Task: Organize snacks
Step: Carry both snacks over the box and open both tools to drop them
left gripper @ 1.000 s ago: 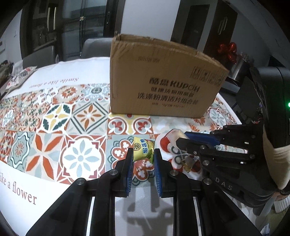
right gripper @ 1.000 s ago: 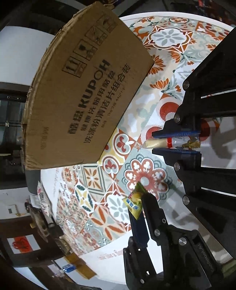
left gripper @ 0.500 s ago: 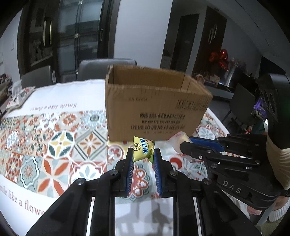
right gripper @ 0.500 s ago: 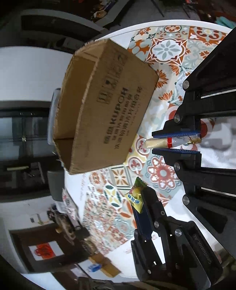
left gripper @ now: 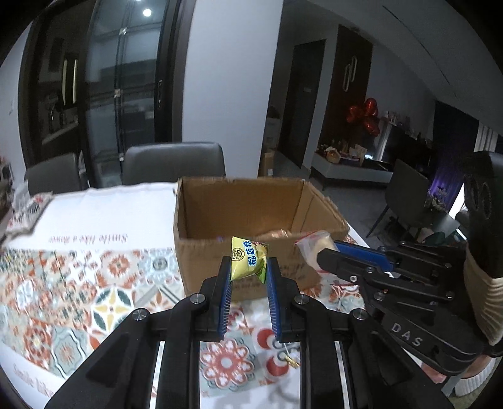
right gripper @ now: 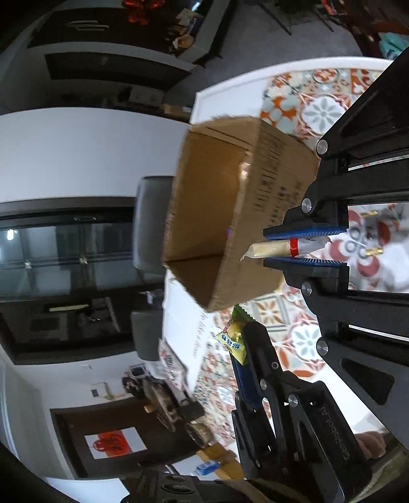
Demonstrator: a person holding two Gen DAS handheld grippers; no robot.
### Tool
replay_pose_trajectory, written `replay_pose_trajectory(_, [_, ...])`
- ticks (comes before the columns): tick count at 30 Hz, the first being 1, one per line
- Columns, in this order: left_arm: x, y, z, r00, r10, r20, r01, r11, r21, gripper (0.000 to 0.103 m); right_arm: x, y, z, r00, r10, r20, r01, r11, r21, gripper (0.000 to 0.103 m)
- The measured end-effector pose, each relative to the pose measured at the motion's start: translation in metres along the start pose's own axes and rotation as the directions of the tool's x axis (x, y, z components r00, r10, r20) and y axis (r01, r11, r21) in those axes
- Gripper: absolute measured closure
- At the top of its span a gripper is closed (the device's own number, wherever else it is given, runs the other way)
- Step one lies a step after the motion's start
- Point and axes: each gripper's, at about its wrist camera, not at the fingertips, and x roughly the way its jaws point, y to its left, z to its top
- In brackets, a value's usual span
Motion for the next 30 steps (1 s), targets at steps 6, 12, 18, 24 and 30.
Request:
replay_pose_trajectory(6, [0.01, -0.001, 0.028, 1.0, 0.011, 0.001, -0.011, 0.999, 0.047, 0.082, -0.003, -0.007, 0.024, 0.999, -0.035, 0.033, 0.035, 0.999, 0.003, 0.091])
replay_pose_trajectory(12, [0.03, -0.002, 0.049, 1.0, 0.021, -0.017, -0.02, 0.998, 0.064, 0.082, 0.0, -0.023, 0.046, 0.996, -0.07, 0.047, 0.069, 0.997, 0.016, 0.091])
replay_pose_trajectory(18, [0.053, -0.005, 0.062, 0.998, 0.039, -0.042, -0.036, 0.996, 0.076, 0.082, 0.012, -0.04, 0.058, 0.995, -0.088, 0.041, 0.086, 0.995, 0.044, 0.091])
replay_pose_trajectory(24, [0.072, -0.006, 0.068, 0.996, 0.055, -0.073, -0.05, 0.996, 0.08, 0.082, 0.029, -0.053, 0.063, 0.996, -0.087, 0.017, 0.086, 0.994, 0.071, 0.091])
replay_pose_trajectory(30, [0.089, -0.003, 0.075, 0.991, 0.097, -0.091, -0.088, 0.992, 0.091, 0.072, 0.045, -0.06, 0.065, 0.996, -0.094, -0.005, 0.094, 0.992, 0.079, 0.091])
